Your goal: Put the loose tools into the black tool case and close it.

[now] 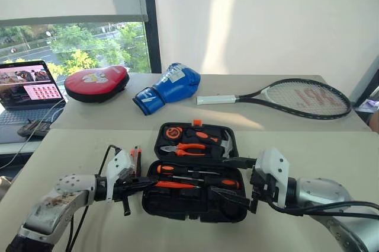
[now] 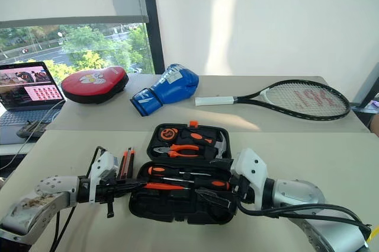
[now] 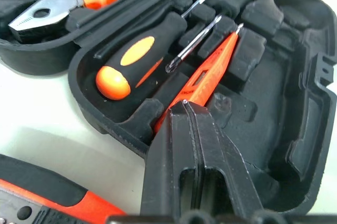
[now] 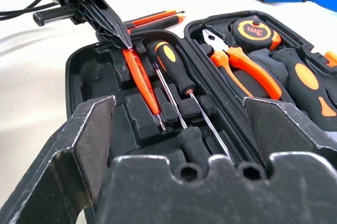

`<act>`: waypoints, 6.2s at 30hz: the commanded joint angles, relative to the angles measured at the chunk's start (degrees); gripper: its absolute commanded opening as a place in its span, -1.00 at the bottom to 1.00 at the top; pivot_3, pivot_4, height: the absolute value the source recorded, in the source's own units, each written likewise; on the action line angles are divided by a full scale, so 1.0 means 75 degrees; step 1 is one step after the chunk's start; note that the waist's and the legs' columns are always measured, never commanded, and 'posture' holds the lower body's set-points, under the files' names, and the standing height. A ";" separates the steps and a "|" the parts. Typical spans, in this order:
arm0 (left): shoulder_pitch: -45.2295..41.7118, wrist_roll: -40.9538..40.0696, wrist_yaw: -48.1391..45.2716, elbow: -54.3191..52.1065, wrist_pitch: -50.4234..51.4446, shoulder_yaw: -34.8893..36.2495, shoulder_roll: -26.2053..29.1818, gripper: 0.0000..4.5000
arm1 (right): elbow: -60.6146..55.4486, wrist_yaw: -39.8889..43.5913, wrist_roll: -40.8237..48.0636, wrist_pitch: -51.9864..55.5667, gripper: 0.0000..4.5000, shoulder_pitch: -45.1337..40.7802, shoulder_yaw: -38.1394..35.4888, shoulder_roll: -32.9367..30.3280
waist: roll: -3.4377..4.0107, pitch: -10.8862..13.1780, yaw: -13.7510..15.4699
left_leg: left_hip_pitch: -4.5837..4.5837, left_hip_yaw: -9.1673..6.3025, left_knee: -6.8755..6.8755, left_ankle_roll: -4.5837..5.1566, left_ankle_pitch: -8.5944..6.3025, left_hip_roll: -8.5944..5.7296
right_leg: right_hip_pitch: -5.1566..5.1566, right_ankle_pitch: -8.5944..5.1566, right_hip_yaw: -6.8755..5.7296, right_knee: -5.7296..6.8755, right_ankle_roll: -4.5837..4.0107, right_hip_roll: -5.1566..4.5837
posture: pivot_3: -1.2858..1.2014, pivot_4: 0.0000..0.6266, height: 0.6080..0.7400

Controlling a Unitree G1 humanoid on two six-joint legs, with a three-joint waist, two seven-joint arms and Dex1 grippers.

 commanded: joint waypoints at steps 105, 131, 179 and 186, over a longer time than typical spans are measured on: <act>-0.1120 0.2567 -0.1667 -0.0208 -0.2579 -0.1833 0.0630 -0.93 | -0.1402 0.0650 0.1106 -0.0210 1.00 0.2808 -0.2779 -0.0778 | -0.0025 0.0011 0.0021 | -0.0100 -0.0066 0.0092 0.0049 0.0057 0.0046 | -0.0036 0.0114 -0.0020 0.0009 -0.0075 0.0079 | 0.03 -0.52 1.00; -0.0152 0.3181 -0.0347 0.0975 -0.3883 -0.1875 -0.0620 -0.98 | -0.1076 -0.0026 0.0647 0.0111 1.00 0.2241 -0.2136 -0.0849 | 0.0017 -0.0021 0.0101 | -0.0091 -0.0063 0.0105 0.0038 0.0063 0.0081 | -0.0025 0.0126 -0.0006 0.0002 -0.0100 0.0105 | 0.03 -0.52 1.00; -0.0056 -0.2243 0.1101 -0.1915 0.0587 0.1080 -0.0414 1.00 | 0.0555 0.0859 0.0739 0.3179 -0.96 -0.2241 0.0757 -0.1399 | -0.0030 0.0009 0.0010 | -0.0108 -0.0073 0.0096 0.0004 0.0091 0.0105 | -0.0046 0.0130 -0.0005 -0.0001 -0.0122 0.0156 | 0.03 -0.52 1.00; -0.0386 -0.2321 0.0253 -0.1274 0.0539 0.1144 -0.0263 1.00 | 0.0513 0.0458 0.0272 0.3614 -0.96 -0.2301 0.2001 -0.1263 | -0.0035 0.0012 0.0049 | -0.0124 -0.0073 0.0111 -0.0022 0.0106 0.0085 | -0.0047 0.0132 0.0003 -0.0005 -0.0122 0.0137 | 0.03 -0.52 1.00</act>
